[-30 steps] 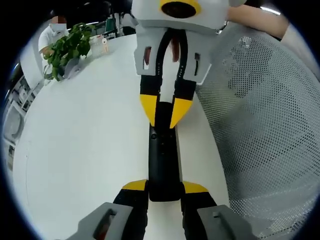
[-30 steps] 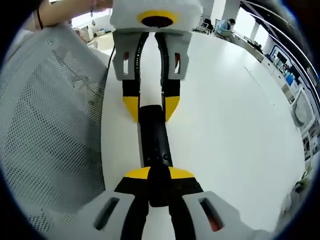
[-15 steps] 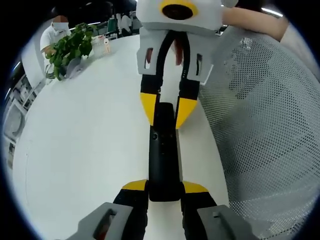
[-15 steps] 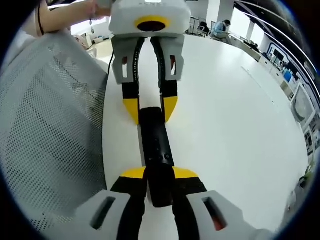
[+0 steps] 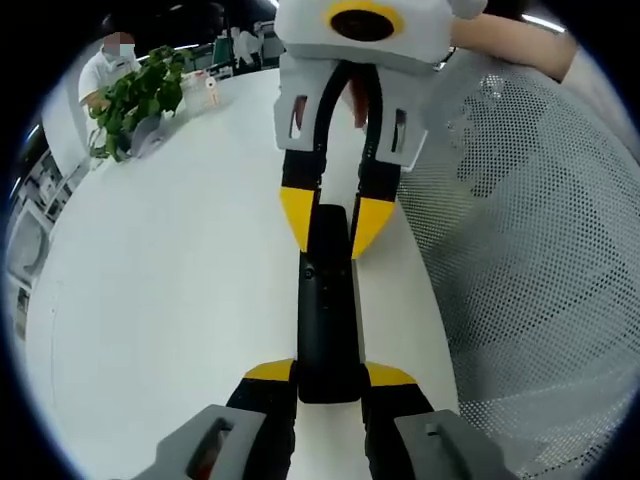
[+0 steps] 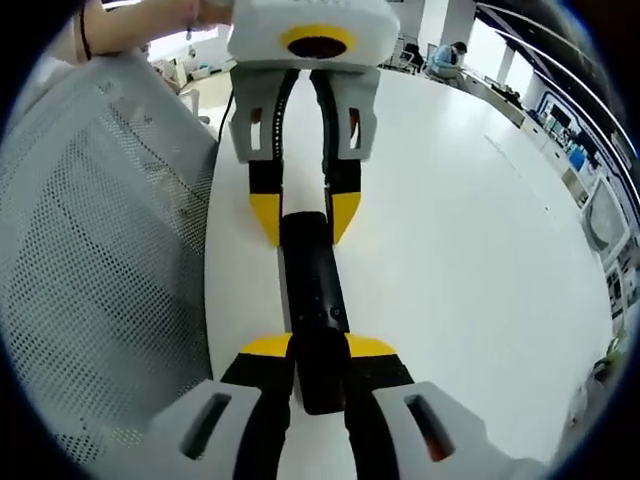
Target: Press the specified remote control buttons in sequence, fully releasing each button before pressing the next.
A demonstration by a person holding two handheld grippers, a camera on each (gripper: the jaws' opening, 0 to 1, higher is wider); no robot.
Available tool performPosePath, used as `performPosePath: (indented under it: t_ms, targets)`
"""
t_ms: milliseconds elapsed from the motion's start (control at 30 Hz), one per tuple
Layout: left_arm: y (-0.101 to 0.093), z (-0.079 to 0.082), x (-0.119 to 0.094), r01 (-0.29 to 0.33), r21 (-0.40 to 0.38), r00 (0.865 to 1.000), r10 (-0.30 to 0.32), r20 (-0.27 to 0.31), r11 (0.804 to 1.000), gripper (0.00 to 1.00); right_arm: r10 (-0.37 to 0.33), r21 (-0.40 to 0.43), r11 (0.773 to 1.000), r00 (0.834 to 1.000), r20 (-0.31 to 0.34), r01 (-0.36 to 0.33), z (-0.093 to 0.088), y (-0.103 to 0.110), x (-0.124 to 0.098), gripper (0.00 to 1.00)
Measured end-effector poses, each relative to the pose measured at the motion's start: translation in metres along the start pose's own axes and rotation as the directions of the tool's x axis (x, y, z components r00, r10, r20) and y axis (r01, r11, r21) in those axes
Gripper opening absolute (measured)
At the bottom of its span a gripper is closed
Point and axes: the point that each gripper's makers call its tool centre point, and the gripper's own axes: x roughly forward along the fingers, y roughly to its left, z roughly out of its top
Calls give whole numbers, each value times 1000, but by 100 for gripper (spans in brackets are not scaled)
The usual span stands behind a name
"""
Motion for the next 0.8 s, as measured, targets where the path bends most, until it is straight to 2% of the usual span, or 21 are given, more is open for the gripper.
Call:
performPosePath:
  t_ms: [467, 800]
  targets:
    - [0, 0, 0, -3, -16, 1000, 4, 12, 1000, 24, 3, 14, 1000, 1000, -6, -3, -4, 0, -3, 15]
    - [0, 0, 0, -3, -1, 1000, 3, -7, 1000, 24, 4, -17, 1000, 999, -50, -4, -4, 0, -2, 15]
